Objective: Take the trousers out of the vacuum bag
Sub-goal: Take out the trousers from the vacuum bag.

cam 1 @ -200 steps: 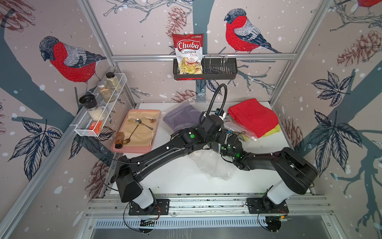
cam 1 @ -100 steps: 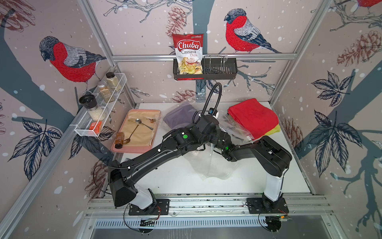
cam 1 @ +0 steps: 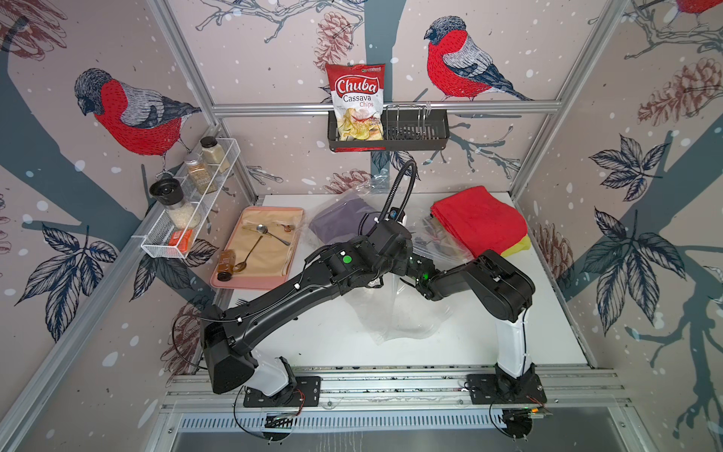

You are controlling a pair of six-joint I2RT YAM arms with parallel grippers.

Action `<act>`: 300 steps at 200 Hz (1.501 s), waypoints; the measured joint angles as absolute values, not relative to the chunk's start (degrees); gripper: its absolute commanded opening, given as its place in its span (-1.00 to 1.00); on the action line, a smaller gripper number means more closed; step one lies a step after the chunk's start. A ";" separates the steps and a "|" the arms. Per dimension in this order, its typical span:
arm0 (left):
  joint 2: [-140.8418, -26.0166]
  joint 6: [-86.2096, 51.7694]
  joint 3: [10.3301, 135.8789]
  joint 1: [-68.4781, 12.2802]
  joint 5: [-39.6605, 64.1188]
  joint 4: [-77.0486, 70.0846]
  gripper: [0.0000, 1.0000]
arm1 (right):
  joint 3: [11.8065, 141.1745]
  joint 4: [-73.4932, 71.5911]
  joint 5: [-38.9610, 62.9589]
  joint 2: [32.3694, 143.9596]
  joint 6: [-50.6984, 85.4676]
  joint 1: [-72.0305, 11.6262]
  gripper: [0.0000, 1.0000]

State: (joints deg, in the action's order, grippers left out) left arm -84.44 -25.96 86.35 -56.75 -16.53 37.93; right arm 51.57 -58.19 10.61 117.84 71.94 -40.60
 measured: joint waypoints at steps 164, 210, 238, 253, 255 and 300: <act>-83.07 -26.98 84.66 -56.53 -16.73 37.93 -1.00 | 59.24 -57.32 11.51 124.16 72.36 -40.18 0.21; -83.48 -27.00 84.68 -56.49 -16.64 37.91 -1.00 | 62.72 -55.57 12.64 126.41 72.36 -39.48 0.21; -83.48 -27.00 84.71 -56.49 -16.53 37.91 -1.00 | 63.55 -55.24 12.84 127.48 73.41 -39.35 0.29; -83.48 -27.00 84.71 -56.49 -16.53 37.91 -1.00 | 64.16 -55.20 12.88 128.05 73.49 -39.35 0.33; -83.48 -27.00 84.71 -56.49 -16.53 37.91 -1.00 | 64.29 -55.20 12.91 128.14 73.49 -39.35 0.33; -83.48 -27.00 84.71 -56.49 -16.53 37.91 -1.00 | 67.53 -54.52 13.52 129.93 73.67 -39.33 0.08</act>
